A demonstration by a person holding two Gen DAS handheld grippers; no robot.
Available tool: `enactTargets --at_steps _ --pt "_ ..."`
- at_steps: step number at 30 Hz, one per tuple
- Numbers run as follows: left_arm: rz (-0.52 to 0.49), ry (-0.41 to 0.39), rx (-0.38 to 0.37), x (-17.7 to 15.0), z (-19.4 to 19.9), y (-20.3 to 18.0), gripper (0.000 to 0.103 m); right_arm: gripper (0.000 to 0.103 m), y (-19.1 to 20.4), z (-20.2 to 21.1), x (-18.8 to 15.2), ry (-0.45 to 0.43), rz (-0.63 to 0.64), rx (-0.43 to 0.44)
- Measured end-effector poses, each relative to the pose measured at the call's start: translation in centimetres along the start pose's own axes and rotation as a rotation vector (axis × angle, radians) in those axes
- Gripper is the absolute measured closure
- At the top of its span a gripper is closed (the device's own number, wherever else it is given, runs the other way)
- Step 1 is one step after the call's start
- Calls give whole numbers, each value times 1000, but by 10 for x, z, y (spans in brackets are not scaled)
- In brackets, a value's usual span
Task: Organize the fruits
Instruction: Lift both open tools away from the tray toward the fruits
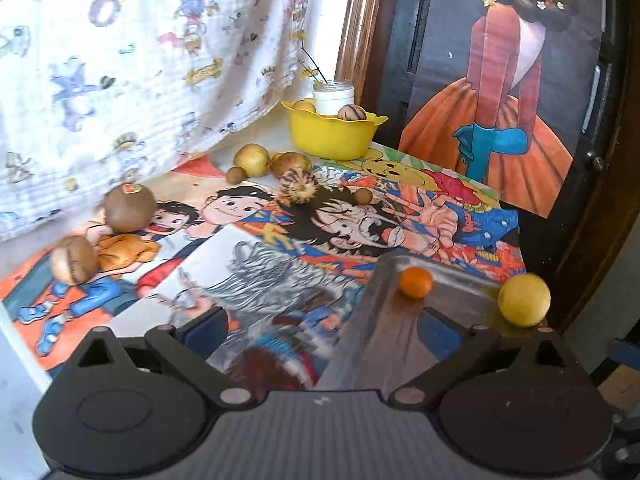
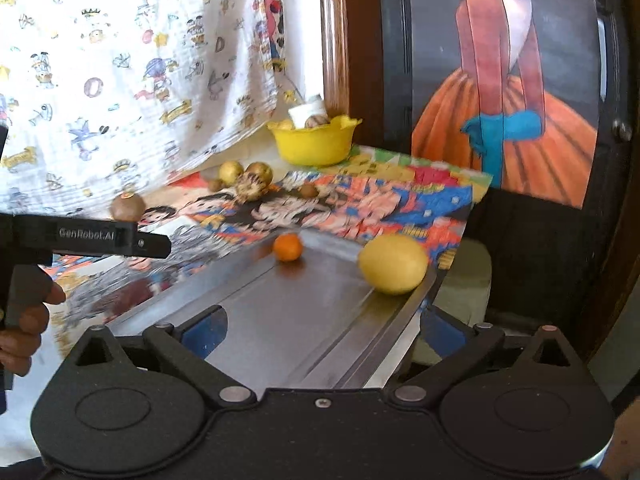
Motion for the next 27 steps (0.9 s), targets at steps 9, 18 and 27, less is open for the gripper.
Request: enactTargets --at_steps 9,18,27 --pt "-108 21 11 -26 47 19 1 1 26 33 -31 149 7 61" --pt "-162 72 -39 -56 75 32 1 1 48 42 -49 329 -45 86" --pt "-142 107 6 -68 94 63 1 1 77 46 -33 350 11 126"
Point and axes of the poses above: each gripper's, at about its wrist camera, not at the fingertips, and z roughly against the way its jaws point, y to its left, x to its top, the point moved 6 cm from there along -z, roughly the way its jaws point, and after that the axes turned 10 degrees about -x, right-handed, at the moved point
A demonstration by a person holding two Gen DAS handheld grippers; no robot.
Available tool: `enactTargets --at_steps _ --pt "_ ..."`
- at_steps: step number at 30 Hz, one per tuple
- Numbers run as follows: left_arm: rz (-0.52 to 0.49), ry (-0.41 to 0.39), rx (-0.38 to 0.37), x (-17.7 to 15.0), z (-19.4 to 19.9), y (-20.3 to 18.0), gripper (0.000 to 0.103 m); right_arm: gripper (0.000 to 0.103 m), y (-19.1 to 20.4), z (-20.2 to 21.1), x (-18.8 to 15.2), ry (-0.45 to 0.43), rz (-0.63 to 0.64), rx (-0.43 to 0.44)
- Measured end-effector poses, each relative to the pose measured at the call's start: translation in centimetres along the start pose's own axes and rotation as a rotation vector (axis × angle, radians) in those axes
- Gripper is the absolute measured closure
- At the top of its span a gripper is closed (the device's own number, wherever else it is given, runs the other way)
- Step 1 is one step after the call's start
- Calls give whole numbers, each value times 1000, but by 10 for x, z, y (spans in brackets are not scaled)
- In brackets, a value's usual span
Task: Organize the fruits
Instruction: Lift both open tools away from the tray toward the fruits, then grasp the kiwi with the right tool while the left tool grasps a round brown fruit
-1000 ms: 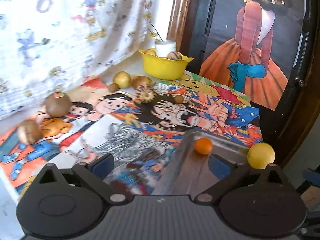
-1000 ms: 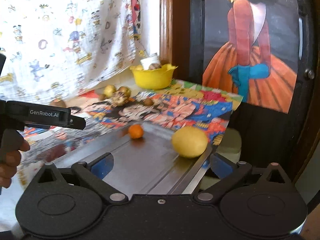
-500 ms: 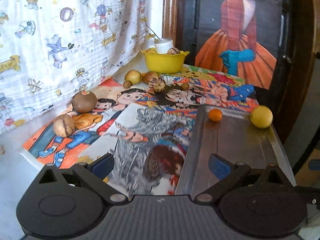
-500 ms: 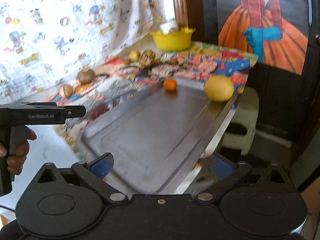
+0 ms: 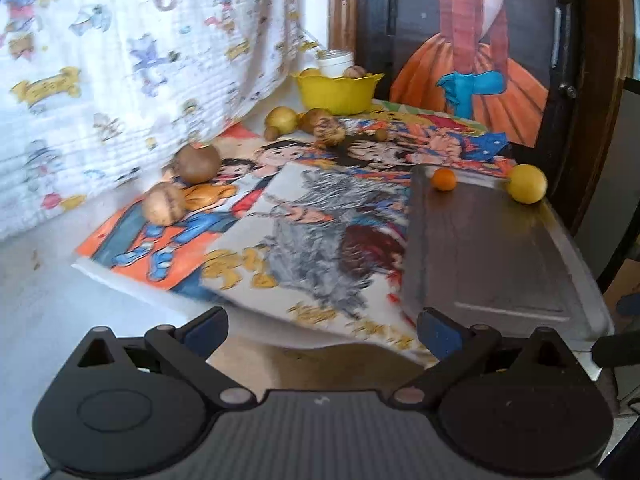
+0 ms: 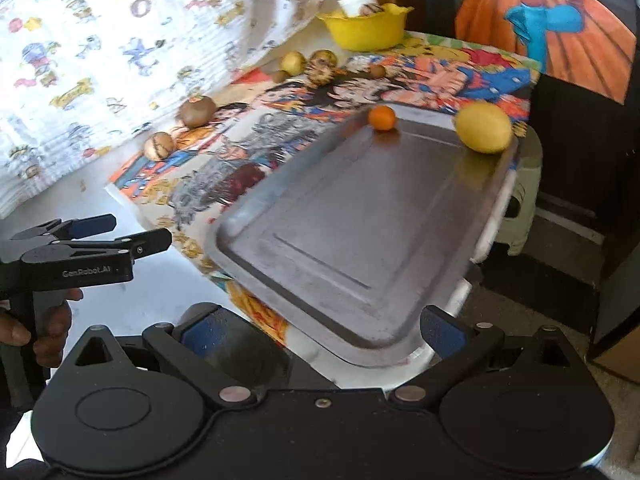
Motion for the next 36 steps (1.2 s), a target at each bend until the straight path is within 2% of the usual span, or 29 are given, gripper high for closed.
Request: enactTargets --at_steps 6,11,17,21,24,28,33,36 --pt "92 13 55 1 7 36 1 1 29 -1 24 -44 103 9" --pt "164 -9 119 7 9 70 1 1 51 -7 49 -123 203 17" --pt "189 -51 202 18 9 98 1 1 64 -18 87 -164 245 46" --pt "205 -71 230 28 6 111 1 1 74 -21 127 -175 210 117" --pt "218 -80 247 38 1 120 1 1 88 -24 165 -195 167 215" --pt "219 -96 283 49 -7 129 1 1 102 -58 209 -186 146 333" --pt "227 -136 258 55 -23 139 1 1 130 -112 245 -178 183 358" --pt "203 -148 270 56 -33 142 1 1 143 -151 258 -131 160 360"
Point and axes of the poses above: each gripper's, at about its wrist camera, not at the fingertips, and z roughly against the way its jaws point, y to its left, x to its top, the point moved 6 cm from there along -z, roughly the way its jaws point, and after that the axes turned 10 degrees about -x, right-handed, at the moved point
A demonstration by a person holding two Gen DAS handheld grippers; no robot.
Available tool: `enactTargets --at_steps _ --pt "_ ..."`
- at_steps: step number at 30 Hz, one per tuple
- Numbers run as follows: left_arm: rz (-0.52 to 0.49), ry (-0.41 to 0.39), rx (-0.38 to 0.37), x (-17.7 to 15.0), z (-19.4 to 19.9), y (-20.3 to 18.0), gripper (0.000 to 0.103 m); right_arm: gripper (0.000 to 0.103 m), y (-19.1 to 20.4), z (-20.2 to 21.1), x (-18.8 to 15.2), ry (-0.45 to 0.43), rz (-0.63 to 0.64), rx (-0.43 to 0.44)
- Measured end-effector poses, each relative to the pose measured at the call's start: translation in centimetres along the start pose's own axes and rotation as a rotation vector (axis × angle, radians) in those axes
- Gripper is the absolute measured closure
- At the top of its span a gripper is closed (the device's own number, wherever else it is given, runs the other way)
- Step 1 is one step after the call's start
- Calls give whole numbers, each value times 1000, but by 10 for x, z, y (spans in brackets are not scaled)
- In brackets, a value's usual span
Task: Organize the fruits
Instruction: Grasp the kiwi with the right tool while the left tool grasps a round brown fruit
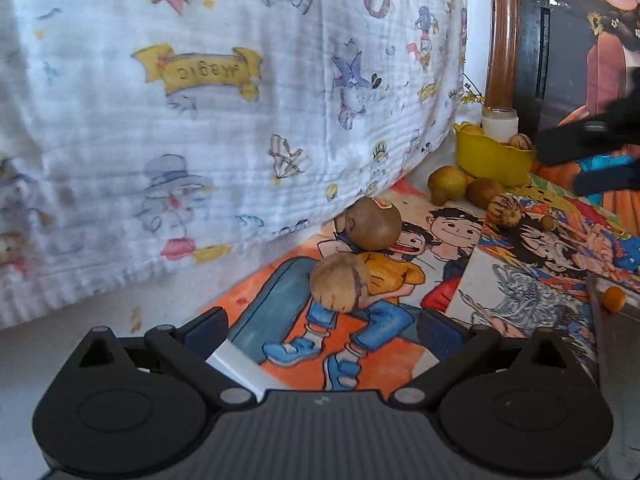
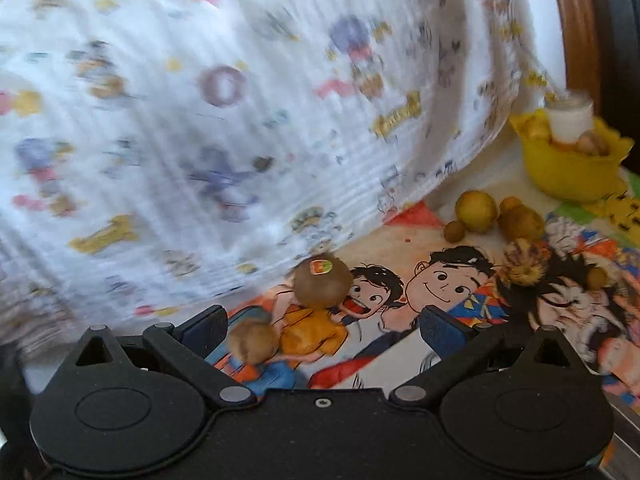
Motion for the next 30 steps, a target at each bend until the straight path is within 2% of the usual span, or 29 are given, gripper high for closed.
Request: enactTargets --at_steps 5,13,17,20,30 --pt "14 -3 5 3 -18 3 1 2 -7 -53 1 76 -118 35" --pt "66 10 -17 10 -46 7 2 8 -1 -115 5 85 -101 43" --pt "76 0 -36 10 -55 7 13 9 3 -132 7 85 -114 73" --pt "75 -14 -27 12 -60 7 20 13 7 -142 7 93 -97 85" --pt "126 2 -34 14 -76 9 34 17 16 -164 5 85 -53 61"
Point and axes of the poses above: each gripper's, at about its wrist camera, not at the fingertips, and z roughly against the way its jaws point, y to its left, x to its top, the point moved 6 cm from there along -z, roughly the way its jaws point, and after that the axes turned 10 degrees about -x, right-handed, at the moved point
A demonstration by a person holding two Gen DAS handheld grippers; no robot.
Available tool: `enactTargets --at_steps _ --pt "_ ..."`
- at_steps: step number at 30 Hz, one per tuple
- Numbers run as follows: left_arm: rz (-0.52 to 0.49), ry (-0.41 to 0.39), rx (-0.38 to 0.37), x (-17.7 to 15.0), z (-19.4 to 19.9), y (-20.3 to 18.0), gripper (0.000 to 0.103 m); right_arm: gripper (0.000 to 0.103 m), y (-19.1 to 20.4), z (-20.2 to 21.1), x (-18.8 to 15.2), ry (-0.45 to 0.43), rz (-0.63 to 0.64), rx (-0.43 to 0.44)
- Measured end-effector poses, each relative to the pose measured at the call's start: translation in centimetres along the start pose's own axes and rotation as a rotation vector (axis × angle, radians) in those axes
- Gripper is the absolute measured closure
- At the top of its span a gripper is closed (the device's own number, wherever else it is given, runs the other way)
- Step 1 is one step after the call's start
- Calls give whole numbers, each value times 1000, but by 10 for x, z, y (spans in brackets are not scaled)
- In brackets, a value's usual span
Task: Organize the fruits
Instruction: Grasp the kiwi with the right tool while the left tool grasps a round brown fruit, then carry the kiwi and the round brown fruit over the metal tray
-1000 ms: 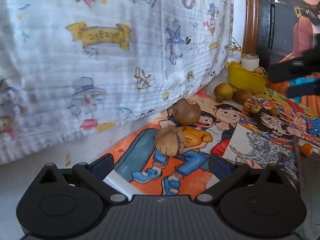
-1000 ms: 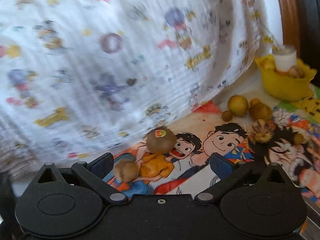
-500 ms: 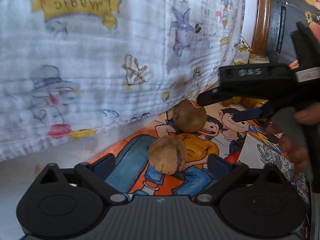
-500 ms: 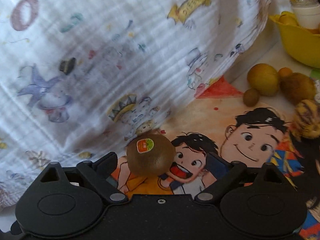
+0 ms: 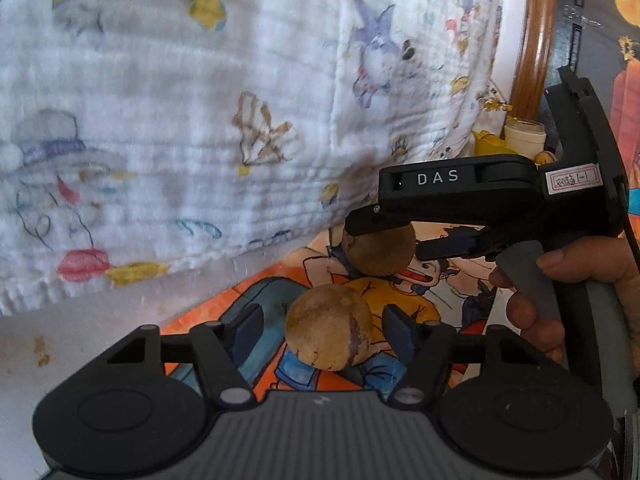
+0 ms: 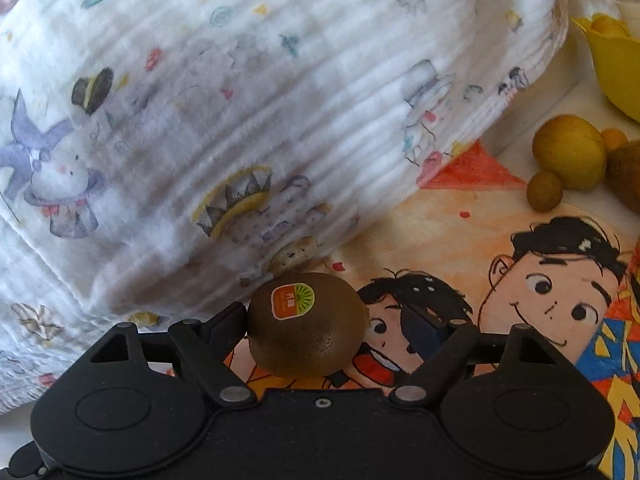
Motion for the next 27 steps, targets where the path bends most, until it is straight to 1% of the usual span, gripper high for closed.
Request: enactTargets --at_steps 6,8,10,11,13,14,17,22,27 --pt "13 -1 13 -1 0 1 36 17 12 -4 -5 -31 36 -21" --pt "12 2 18 -1 0 1 37 19 16 -4 -8 -40 47 -26" --pt "12 5 18 0 0 1 39 24 19 -3 -12 -46 51 -17" --pt "16 6 12 0 0 1 42 25 21 -3 -14 -47 51 -13" --pt "26 10 -5 0 -2 0 48 33 22 -3 -16 -47 51 0" --pt "29 11 -12 0 -2 -1 51 35 23 -2 -18 -46 48 5" --pt "32 8 -14 0 -2 -2 52 36 26 0 -21 -54 43 0" --pt "66 -2 -22 -1 0 1 53 38 26 3 -28 -55 6 11" --pt "86 6 -20 -3 5 1 54 38 18 21 -37 -43 -2 -1"
Point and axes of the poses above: each gripper's, at about its wrist camera, not at the fingertips, and z roughly against the way its jaws point, y to its left, x to its top, the point moved 6 cm from there along -z, roughly the way its jaws point, and after that the axes turned 10 degrees about -x, right-handed, at the moved point
